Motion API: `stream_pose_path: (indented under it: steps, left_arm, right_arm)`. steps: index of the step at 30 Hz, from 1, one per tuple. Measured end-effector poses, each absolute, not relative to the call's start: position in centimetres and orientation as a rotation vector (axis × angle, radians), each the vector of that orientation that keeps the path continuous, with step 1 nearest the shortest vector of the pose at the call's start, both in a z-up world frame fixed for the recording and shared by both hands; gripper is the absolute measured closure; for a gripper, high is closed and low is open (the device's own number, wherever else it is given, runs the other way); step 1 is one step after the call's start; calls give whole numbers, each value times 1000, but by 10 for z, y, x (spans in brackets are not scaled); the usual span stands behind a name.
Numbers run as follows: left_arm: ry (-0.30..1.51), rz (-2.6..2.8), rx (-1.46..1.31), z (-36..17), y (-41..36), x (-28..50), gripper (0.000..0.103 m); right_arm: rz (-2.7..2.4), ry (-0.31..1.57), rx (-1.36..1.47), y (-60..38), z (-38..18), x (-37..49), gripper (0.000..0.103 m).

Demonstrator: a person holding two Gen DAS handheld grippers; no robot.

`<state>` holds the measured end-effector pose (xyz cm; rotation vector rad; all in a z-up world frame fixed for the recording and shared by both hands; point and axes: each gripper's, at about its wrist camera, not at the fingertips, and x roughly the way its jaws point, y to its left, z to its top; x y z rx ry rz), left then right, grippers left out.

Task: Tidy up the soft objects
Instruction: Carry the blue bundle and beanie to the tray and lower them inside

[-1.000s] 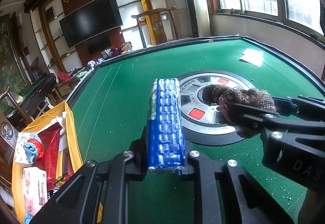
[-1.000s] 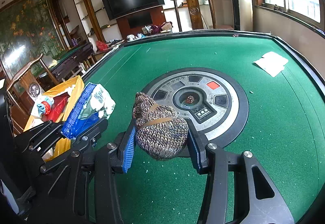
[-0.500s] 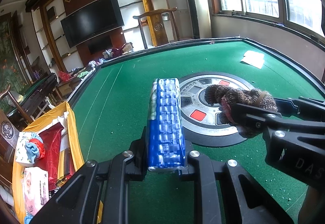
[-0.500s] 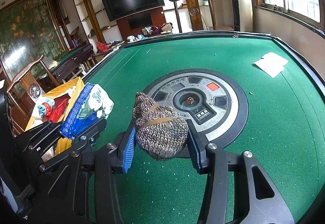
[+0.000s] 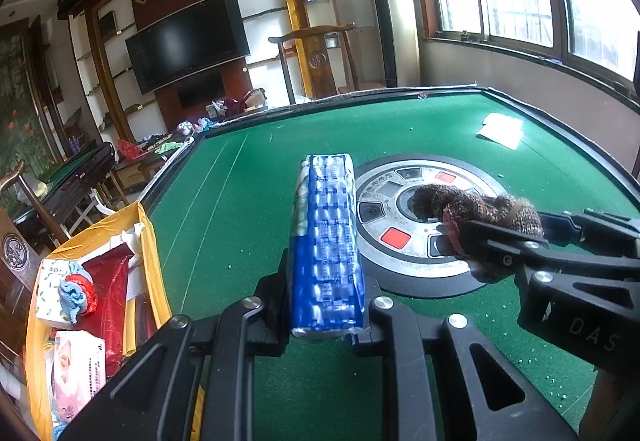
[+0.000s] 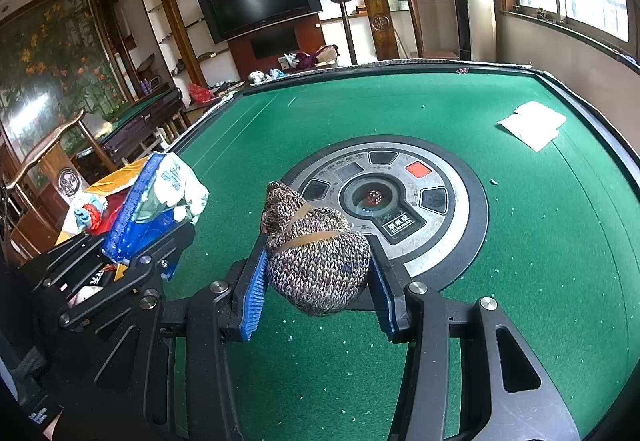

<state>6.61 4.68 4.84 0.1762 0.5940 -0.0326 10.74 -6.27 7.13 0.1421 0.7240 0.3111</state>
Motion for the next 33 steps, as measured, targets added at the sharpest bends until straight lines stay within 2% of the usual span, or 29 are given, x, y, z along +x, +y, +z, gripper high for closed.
stream_pose_path:
  steps: [16,33]
  left_arm:
    - [508,35,82,81,91,64,83]
    - [444,157,-69,101,170,58,83]
  right_arm:
    - [342,712,170,-42,69,100,57]
    - [466,687,60,51,86,88,57]
